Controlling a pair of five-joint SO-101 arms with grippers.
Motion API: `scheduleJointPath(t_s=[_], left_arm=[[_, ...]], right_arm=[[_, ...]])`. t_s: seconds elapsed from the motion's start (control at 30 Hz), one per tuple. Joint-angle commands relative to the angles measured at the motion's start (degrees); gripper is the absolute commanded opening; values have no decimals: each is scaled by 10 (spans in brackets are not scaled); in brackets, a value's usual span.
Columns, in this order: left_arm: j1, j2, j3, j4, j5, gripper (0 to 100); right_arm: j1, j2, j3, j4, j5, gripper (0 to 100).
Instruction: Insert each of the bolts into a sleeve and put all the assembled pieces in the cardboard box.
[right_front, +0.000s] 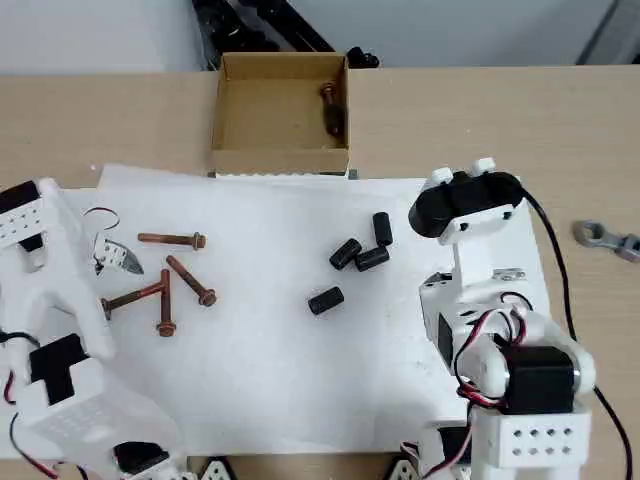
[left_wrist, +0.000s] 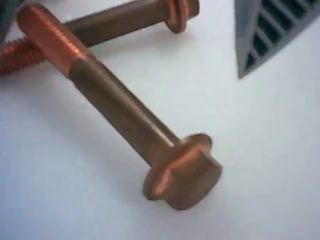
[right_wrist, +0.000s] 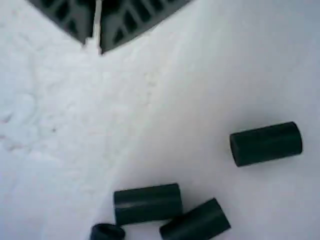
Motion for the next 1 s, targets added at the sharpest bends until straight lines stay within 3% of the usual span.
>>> scheduleJointPath(t_s=[0.0, 0.17, 0.57, 0.67, 0.83, 0.97], left_arm=[[-2, -19, 25, -30, 3, 291], [-2, -23, 86, -101, 3, 291], [-2, -22, 149, -185, 4, 288], [-2, -25, 147, -186, -1, 218], [0, -25, 145, -186, -54, 1], [-2, -25, 145, -183, -85, 4]], right_arm=[[1, 1, -3, -10, 5, 4], [1, 1, -3, -10, 5, 4], [1, 0, -3, -8, 5, 4], [1, 0, -3, -8, 5, 4], [1, 0, -3, -9, 5, 4], [1, 0, -3, -9, 5, 4]])
